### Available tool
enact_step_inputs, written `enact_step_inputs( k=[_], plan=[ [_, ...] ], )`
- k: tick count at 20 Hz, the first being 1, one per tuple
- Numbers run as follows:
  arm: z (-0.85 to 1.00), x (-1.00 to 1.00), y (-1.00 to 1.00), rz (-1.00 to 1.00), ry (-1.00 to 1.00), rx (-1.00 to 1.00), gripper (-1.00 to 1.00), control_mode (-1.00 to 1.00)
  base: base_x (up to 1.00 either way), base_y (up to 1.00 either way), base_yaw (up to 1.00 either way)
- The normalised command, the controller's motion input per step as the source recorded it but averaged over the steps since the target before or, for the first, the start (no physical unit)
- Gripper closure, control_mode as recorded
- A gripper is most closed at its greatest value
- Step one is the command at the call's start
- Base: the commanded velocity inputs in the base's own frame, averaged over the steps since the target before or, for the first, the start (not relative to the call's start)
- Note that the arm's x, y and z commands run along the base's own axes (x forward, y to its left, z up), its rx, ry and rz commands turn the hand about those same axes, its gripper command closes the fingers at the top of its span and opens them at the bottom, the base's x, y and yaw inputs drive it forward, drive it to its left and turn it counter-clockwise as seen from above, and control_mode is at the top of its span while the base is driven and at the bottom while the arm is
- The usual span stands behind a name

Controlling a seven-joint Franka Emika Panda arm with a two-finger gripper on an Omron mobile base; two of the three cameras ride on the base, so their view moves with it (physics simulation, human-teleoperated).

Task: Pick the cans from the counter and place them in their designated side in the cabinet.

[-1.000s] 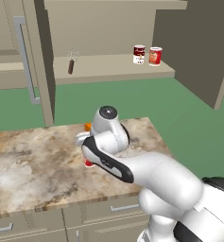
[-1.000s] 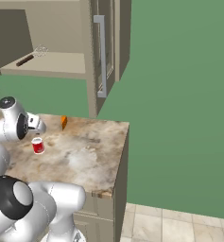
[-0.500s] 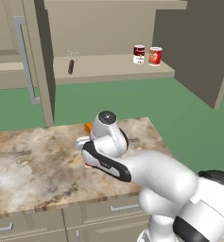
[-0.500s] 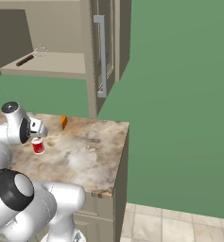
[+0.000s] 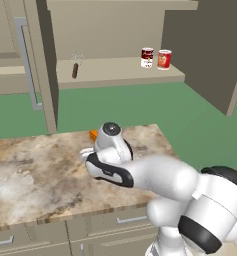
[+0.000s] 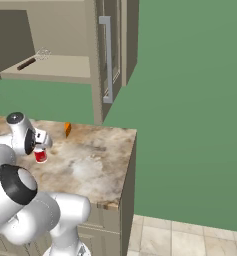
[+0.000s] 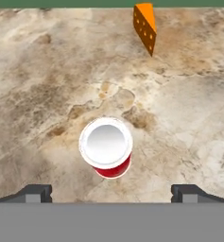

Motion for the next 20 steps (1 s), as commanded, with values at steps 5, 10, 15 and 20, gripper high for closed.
enact_step_inputs(
  k=[5, 10, 15, 20],
  plan=[
    [-0.28, 0.17, 0.06, 0.0, 0.02, 0.0, -1.0, -1.0, 0.0, 0.0, 0.0],
    [-0.3, 0.2, 0.06, 0.0, 0.02, 0.0, -1.0, -1.0, 0.0, 0.0, 0.0],
    [-0.29, 0.23, 0.03, 0.0, 0.01, 0.0, -1.0, -1.0, 0.0, 0.0, 0.0],
    [-0.28, 0.24, 0.09, 0.0, 0.0, 0.0, -1.0, -1.0, 0.0, 0.0, 0.0]
  ],
)
